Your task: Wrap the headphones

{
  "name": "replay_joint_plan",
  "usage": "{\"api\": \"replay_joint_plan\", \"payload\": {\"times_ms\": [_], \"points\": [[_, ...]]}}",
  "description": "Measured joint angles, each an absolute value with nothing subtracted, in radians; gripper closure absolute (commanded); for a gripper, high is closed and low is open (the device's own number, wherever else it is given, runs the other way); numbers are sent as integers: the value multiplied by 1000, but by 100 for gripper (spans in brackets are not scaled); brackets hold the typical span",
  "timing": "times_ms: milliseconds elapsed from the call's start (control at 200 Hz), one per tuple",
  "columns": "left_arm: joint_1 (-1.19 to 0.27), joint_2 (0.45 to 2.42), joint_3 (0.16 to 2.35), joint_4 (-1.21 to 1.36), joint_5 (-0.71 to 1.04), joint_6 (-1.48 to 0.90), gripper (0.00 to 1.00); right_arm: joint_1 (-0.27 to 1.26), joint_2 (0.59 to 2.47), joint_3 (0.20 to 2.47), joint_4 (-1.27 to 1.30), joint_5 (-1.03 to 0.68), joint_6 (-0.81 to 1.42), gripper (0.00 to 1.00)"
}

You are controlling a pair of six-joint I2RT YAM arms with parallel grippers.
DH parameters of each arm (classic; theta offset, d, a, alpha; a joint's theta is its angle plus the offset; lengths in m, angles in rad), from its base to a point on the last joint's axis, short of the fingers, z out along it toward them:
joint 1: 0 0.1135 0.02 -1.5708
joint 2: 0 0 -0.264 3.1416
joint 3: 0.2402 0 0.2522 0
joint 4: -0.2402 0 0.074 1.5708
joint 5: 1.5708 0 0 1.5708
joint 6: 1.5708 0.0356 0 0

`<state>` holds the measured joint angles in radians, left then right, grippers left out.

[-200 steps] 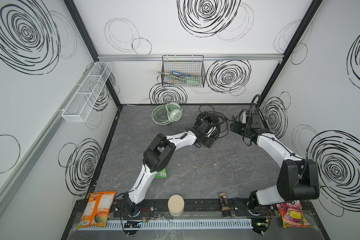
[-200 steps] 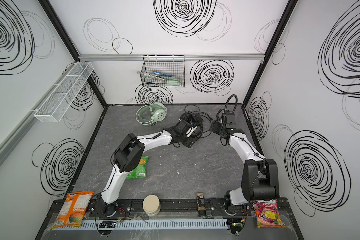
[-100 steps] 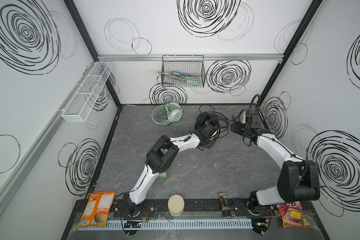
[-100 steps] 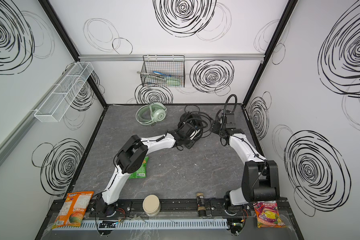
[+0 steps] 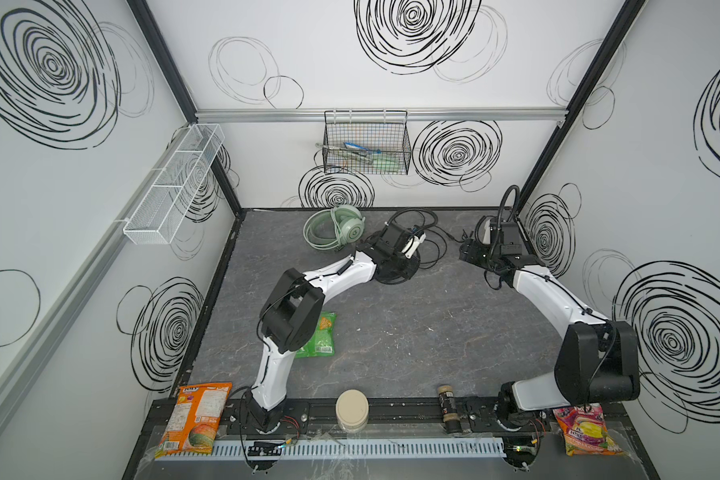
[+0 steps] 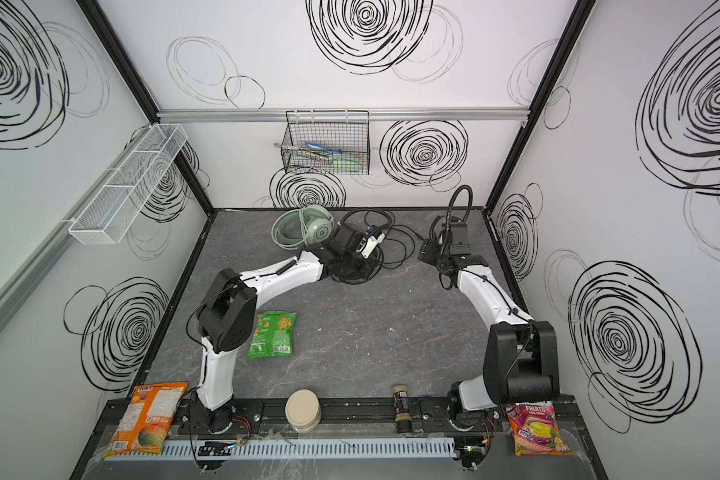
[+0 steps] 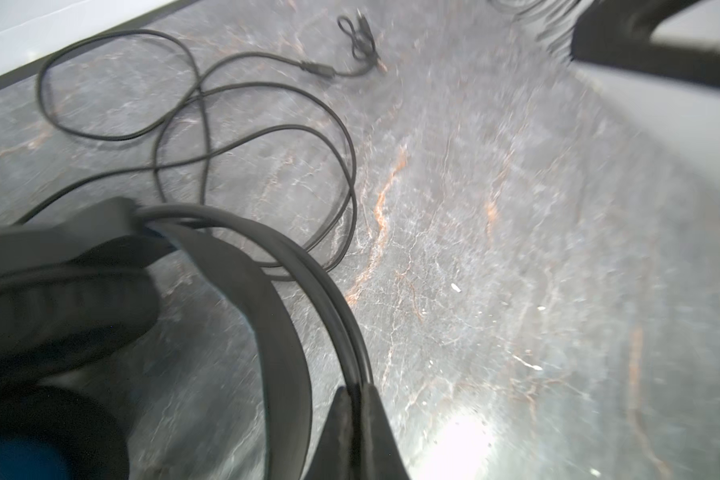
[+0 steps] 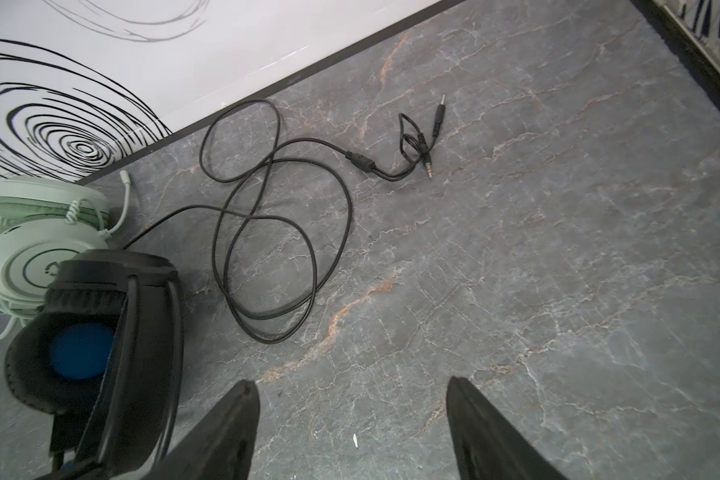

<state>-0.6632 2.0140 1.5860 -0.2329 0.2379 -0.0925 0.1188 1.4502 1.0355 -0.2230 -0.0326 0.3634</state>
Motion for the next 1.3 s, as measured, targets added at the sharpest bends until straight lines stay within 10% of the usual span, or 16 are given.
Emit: {"api": "replay_joint_plan", "payload": {"times_ms": [415, 1301], "points": [[-403, 1751, 1417, -78, 664, -429, 100, 220, 1163, 935, 44, -299, 168, 18], [-505, 1390, 1015, 609, 970, -1201, 100, 333, 892, 746, 6, -309, -380, 15]]}}
